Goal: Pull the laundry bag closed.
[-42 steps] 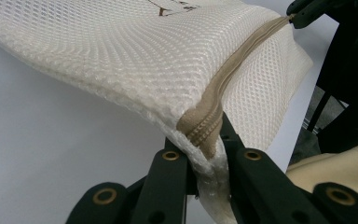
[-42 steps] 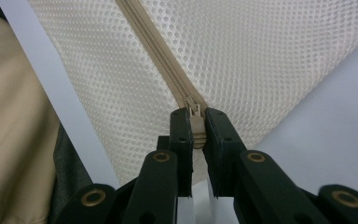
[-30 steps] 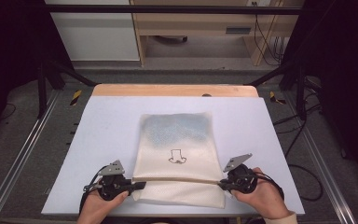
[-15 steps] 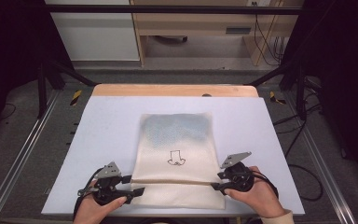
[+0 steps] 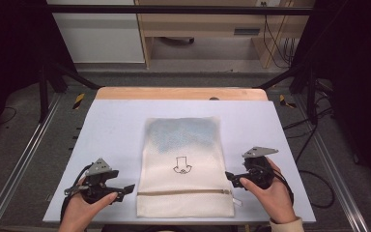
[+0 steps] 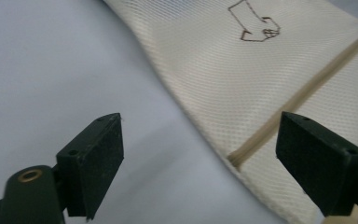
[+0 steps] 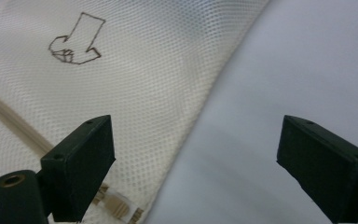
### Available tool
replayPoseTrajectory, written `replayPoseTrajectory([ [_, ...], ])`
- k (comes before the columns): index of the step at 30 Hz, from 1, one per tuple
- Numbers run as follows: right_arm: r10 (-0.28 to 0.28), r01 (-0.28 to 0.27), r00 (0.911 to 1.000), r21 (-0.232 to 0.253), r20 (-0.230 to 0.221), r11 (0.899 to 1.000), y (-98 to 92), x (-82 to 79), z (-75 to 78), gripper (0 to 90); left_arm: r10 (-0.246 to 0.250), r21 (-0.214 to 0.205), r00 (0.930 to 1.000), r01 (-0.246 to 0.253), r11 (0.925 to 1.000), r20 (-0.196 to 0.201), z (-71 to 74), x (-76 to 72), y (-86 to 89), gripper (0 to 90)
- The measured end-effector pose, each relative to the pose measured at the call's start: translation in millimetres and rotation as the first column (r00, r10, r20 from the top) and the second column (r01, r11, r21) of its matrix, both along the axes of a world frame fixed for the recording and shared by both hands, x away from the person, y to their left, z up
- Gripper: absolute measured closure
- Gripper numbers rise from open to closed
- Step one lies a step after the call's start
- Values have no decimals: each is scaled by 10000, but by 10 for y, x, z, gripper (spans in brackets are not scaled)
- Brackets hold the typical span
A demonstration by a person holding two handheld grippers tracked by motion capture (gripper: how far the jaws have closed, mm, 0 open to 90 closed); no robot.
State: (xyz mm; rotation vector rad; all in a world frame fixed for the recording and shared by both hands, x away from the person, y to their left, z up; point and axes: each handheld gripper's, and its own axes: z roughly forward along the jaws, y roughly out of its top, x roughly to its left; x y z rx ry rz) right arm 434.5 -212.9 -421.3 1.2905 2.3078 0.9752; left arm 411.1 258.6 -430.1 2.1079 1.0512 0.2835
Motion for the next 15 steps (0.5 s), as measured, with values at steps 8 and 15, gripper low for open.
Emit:
replayPoseTrajectory([
  [8, -1288, 1291, 9913, -102, 258, 9916, -285, 45, 4, 95, 594, 1051, 9979, -620, 9925, 275, 92, 242, 261, 122],
  [15, -2346, 2361, 9715, -538, 325, 9702, -529, 49, -86, 94, 1137, 1818, 9928, -1186, 9761, 374, 11, 327, 463, 123],
])
